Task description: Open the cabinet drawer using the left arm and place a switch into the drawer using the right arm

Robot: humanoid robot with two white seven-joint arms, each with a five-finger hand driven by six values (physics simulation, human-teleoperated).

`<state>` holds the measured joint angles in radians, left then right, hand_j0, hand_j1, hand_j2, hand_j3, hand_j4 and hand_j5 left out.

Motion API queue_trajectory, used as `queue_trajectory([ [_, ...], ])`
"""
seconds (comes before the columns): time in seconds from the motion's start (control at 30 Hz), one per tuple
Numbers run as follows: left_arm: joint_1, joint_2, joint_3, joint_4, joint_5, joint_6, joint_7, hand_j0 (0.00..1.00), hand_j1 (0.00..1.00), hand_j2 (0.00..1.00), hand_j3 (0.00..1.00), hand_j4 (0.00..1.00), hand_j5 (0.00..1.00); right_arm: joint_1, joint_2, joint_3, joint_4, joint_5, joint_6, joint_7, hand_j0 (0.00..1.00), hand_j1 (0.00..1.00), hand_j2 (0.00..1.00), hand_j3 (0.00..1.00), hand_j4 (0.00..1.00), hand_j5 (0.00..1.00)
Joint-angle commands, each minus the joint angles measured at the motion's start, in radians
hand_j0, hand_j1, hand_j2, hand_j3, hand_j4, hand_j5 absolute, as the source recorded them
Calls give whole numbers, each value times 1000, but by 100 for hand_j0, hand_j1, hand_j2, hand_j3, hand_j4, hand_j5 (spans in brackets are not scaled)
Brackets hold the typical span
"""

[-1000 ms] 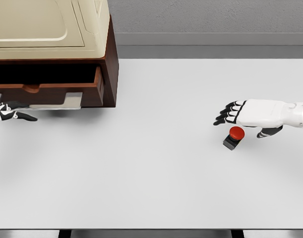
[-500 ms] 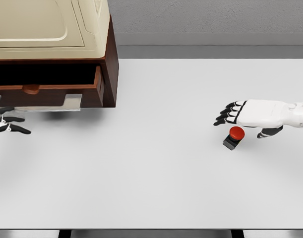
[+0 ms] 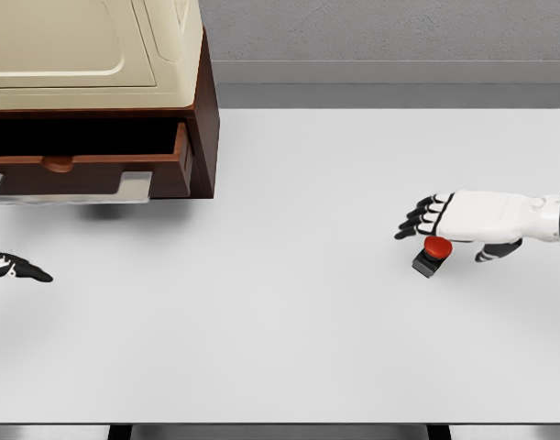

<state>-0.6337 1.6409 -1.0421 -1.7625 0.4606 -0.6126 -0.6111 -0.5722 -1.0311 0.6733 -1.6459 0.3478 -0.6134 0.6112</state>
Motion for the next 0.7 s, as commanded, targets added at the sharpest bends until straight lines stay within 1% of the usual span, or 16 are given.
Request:
queue_trajectory([
  [0.0,0,-15,-12,0,9,2,0,100,100,100,100,100,100,0,-1,6,-6,-4,3,0,100,100,100,100,100,100],
  [0.03,5,-21,-13,0,7,2,0,100,100,100,100,100,100,6,0,11,-6,-4,3,0,100,100,100,100,100,100],
  [0.07,22,-41,-13,0,-10,2,0,100,100,100,100,100,100,6,2,12,-6,-4,3,0,100,100,100,100,100,100],
  [0.13,29,-82,-26,0,-54,2,0,100,100,100,100,100,100,6,9,11,-6,-4,3,0,100,100,100,100,100,100],
  [0.23,40,-115,-27,1,-85,2,0,100,100,100,100,100,100,6,13,11,-5,-4,3,0,100,100,100,100,100,100],
  [0.33,43,-115,-27,0,-86,2,0,100,100,100,100,100,100,6,14,11,-2,-4,3,0,100,100,100,100,100,100],
  [0.4,43,-110,-27,1,-86,2,0,100,100,100,100,100,100,8,14,11,3,-4,3,0,97,97,97,97,97,97],
  [0.67,42,-107,-29,5,-86,2,0,100,100,100,100,100,100,20,29,12,23,7,3,0,97,97,97,97,97,97],
])
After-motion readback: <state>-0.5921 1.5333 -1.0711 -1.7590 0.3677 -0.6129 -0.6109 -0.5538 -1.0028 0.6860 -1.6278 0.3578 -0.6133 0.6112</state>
